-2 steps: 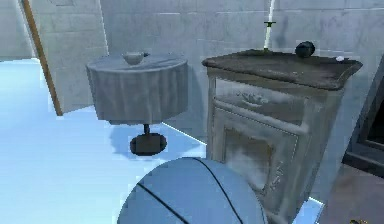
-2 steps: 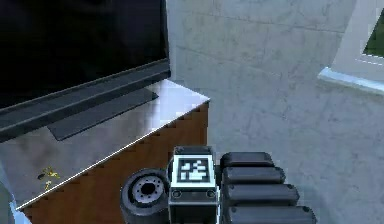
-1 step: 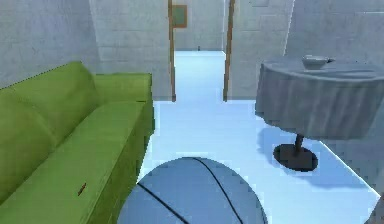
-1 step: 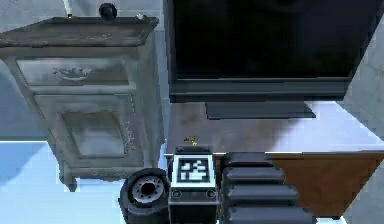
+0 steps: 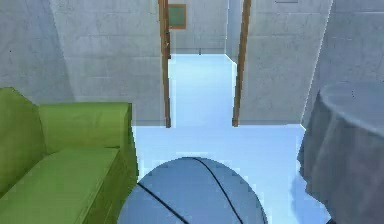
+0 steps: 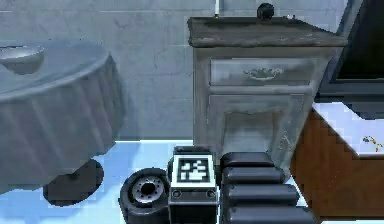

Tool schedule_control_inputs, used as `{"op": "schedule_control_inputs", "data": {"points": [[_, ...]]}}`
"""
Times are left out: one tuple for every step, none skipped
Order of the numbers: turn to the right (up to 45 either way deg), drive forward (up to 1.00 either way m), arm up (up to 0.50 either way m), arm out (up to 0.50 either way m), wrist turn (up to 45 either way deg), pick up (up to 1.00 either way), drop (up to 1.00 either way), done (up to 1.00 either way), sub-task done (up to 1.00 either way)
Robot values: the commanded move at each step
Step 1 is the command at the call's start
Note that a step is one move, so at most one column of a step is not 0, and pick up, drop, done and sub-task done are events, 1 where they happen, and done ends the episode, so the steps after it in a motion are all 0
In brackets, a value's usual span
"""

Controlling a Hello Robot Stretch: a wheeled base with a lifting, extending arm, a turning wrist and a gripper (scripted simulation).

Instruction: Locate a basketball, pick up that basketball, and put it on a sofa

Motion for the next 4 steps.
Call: {"op": "schedule_control_inputs", "data": {"points": [[0.0, 0.45, 0.0, 0.0, 0.0, 0.0, 0.0, 0.0, 0.0], [45.0, 0.0, 0.0, 0.0, 0.0, 0.0, 0.0, 0.0, 0.0], [39.0, 0.0, 0.0, 0.0, 0.0, 0.0, 0.0, 0.0, 0.0], [-45.0, 0.0, 0.0, 0.0, 0.0, 0.0, 0.0, 0.0, 0.0]]}}
